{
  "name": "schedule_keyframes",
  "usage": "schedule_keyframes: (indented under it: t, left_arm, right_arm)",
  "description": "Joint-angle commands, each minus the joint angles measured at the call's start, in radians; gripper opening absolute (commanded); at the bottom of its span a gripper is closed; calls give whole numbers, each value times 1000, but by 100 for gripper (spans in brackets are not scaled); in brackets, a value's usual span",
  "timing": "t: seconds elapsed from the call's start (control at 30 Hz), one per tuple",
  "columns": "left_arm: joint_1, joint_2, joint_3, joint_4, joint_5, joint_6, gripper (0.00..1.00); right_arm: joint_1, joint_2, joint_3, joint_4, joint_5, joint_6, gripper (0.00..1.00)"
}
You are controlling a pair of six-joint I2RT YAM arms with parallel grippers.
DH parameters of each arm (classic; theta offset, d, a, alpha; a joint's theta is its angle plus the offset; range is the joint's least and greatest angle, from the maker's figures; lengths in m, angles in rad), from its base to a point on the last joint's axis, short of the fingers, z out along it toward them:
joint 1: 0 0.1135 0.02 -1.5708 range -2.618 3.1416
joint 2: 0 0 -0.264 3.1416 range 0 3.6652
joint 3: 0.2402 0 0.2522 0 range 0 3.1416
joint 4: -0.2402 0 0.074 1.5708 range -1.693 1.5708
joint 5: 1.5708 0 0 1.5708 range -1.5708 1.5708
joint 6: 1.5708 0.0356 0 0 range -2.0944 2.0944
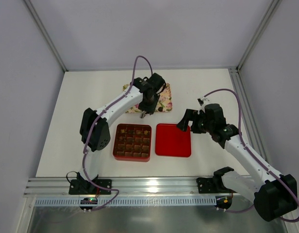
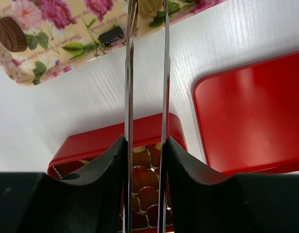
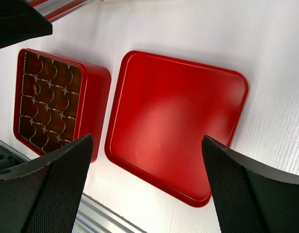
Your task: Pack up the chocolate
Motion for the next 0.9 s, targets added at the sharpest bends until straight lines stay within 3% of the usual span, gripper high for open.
schedule_keyframes:
  t: [0.0, 0.87]
  left_arm:
    - [7, -11, 15, -2, -6, 23, 36]
    - [68, -8, 150, -55, -20, 37, 33]
  right_arm:
    - [4, -11, 10, 19, 5, -15, 92]
    - [5, 11, 18, 34, -1, -9, 92]
